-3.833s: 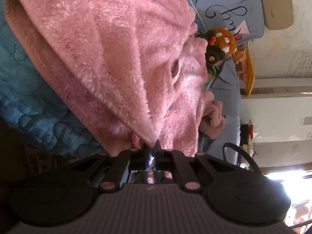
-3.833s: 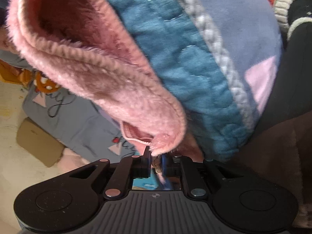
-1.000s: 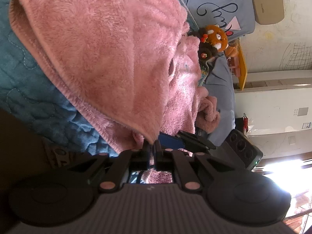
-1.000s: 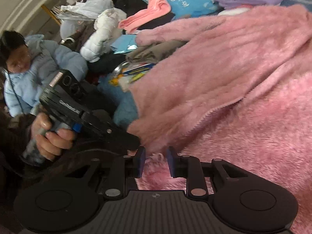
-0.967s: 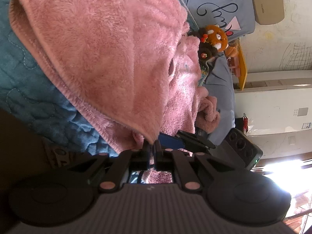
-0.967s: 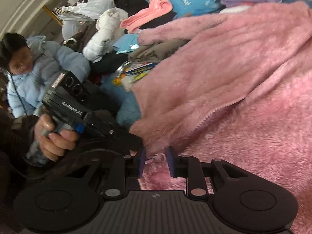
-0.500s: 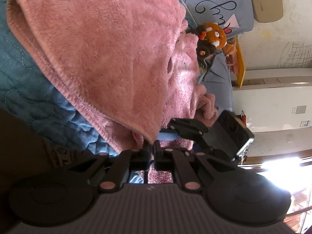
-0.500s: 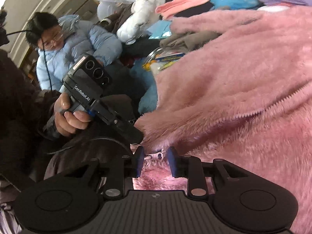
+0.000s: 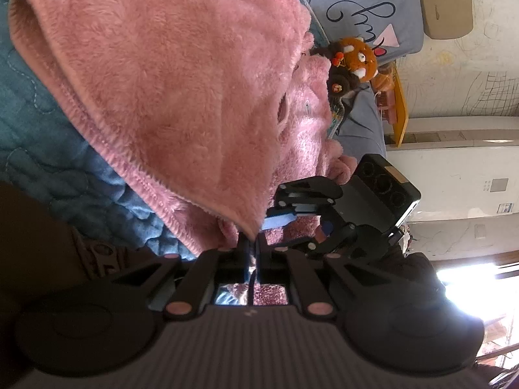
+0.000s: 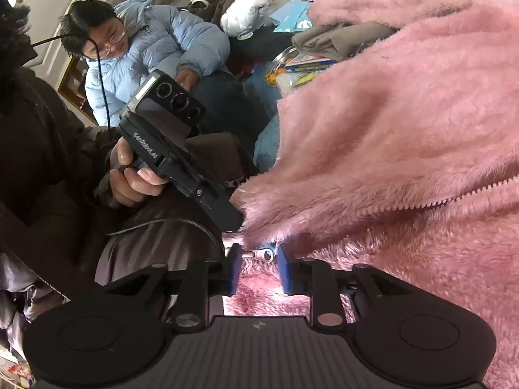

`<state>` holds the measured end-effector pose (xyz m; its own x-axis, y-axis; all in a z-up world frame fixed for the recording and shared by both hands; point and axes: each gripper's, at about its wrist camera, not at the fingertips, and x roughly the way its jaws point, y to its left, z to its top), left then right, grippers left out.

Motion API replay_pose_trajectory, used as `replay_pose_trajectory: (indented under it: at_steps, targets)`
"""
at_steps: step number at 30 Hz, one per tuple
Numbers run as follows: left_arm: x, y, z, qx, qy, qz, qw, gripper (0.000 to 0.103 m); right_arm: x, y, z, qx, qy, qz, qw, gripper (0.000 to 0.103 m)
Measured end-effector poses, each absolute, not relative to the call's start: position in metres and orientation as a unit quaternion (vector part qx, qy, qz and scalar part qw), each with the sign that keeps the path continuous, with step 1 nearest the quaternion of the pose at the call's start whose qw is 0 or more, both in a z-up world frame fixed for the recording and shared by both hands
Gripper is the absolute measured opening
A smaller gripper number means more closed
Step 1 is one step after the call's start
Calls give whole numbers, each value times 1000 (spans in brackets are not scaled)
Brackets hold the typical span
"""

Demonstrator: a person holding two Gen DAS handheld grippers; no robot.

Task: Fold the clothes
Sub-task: 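Move the right gripper over the jacket's zipper front toward the left gripper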

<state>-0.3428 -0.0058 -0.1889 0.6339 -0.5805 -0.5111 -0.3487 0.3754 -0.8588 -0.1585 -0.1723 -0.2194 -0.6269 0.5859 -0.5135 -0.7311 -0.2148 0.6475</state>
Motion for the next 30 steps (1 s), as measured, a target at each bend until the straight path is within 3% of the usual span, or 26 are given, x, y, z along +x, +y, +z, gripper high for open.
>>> replay_pose_trajectory:
  at_steps: [6,12,30]
  targets:
    - [-342,-7,-189,-551,420,-81,716,4,-166,-175,-217,-94,456,775,428,9]
    - [-341,-8,-188,-550,421,-81,717,4,-161,-169,-219,-92,451,775,432,21]
    - [-345,-8,-188,-550,422,-81,716,4,-151,-154,-219,-115,482,788,367,21]
